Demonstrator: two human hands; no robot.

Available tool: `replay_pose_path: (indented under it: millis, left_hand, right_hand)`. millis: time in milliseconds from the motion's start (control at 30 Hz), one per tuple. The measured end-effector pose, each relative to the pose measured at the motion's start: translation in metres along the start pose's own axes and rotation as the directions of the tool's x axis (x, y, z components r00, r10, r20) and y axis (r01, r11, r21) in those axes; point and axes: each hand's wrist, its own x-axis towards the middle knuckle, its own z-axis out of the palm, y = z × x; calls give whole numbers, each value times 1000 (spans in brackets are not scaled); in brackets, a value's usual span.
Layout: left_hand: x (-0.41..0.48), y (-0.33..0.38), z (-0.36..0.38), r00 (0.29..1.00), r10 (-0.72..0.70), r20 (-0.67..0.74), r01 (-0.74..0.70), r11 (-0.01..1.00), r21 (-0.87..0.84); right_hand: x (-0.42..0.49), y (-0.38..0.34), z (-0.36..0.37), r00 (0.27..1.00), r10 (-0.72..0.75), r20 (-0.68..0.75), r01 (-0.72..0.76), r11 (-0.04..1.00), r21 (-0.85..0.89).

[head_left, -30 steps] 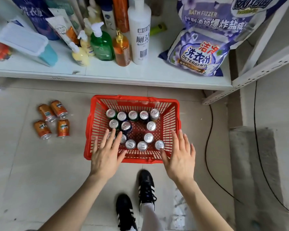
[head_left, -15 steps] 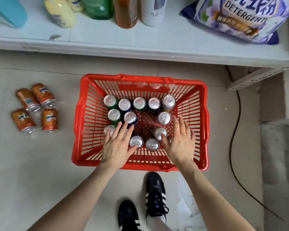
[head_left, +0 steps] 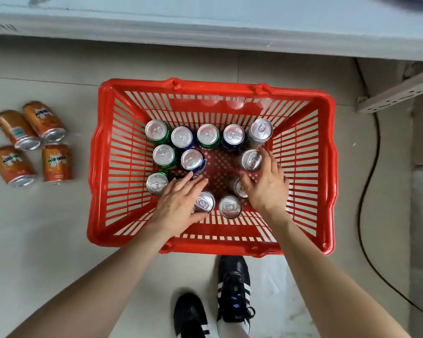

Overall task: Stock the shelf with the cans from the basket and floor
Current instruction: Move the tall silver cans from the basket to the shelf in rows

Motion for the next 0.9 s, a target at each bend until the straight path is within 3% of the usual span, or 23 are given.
replay_pose_path:
  millis: [267,467,600,900]
  left_hand:
    - [5,-4,5,996,83,21,-83,996,20]
    - [7,-4,2,996,86,-3,-86,996,1]
    - [9,-3,1,996,62,-58,-61,998,8]
    - [14,2,-1,983,36,-179,-37,999,-5]
  right_hand:
    - [8,6,9,999,23,-41,-19,995,99]
    - [14,9,17,997,24,-74,0,950,314]
    - [20,10,22,999,39,-33,-19,886,462]
    - [25,10,25,998,50,-29,-26,836,548]
